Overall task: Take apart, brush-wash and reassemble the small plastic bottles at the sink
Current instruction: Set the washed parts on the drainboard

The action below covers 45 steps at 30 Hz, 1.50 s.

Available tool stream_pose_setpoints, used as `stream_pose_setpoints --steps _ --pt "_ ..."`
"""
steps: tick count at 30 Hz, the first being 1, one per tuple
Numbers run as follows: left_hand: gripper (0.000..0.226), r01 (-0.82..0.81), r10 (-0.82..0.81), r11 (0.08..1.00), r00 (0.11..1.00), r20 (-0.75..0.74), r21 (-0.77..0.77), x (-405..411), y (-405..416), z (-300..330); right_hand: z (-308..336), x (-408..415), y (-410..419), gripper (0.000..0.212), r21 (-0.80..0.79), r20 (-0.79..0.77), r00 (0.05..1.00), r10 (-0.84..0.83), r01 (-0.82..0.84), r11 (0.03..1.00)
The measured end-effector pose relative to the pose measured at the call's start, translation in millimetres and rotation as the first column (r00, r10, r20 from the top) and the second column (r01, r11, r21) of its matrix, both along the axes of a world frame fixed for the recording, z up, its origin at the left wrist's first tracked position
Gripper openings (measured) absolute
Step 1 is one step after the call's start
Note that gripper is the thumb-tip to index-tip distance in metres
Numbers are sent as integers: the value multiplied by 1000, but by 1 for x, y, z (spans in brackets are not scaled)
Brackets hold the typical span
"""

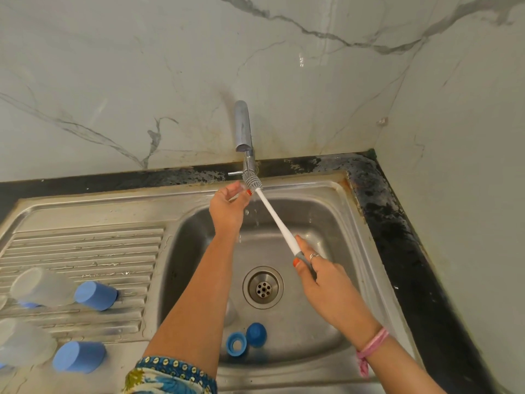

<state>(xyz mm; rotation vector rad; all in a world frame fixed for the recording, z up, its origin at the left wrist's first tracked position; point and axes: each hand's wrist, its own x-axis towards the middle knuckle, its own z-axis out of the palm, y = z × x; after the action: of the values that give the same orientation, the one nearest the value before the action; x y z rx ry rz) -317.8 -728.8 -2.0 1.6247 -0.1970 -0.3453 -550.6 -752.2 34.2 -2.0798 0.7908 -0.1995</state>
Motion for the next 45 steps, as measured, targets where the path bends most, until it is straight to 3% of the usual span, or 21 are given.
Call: stream_pose_setpoints --steps 4,9,13,18,23,29,32,35,39,45 --pt "18 71 -83 990 992 96 124 -10 -1 1 2 11 -15 49 6 -58 998 -37 38 999" --pt "15 -64 49 978 995 81 196 3 -3 6 18 9 7 51 -119 -97 995 36 -48 992" --pt "15 60 -107 963 980 167 264 -6 -5 9 16 20 -8 51 -135 -155 988 -25 3 991" --pt "17 -59 29 964 992 119 261 3 -6 10 24 15 17 52 -205 -136 991 17 -45 978" --pt "17 -23 -13 975 987 162 223 -5 -9 11 14 26 -8 52 -156 -203 978 -51 19 988" --pt "24 -139 141 982 990 -4 128 12 -7 13 12 8 13 53 -155 -160 987 -1 -24 988" --pt "16 -73 18 986 939 -344 -149 4 -8 23 9 8 11 52 -66 -119 993 -26 18 998" --pt "7 -138 -186 878 784 -592 -459 -5 -6 29 13 9 12 51 -1 -50 997 -52 52 999" --pt "20 -133 -272 839 737 -619 -527 -15 -5 28 15 16 -2 52 9 -29 995 -95 96 995" --pt "10 -366 -109 775 726 -679 -515 -11 -14 33 23 7 29 53 -83 -68 998 5 -11 997"
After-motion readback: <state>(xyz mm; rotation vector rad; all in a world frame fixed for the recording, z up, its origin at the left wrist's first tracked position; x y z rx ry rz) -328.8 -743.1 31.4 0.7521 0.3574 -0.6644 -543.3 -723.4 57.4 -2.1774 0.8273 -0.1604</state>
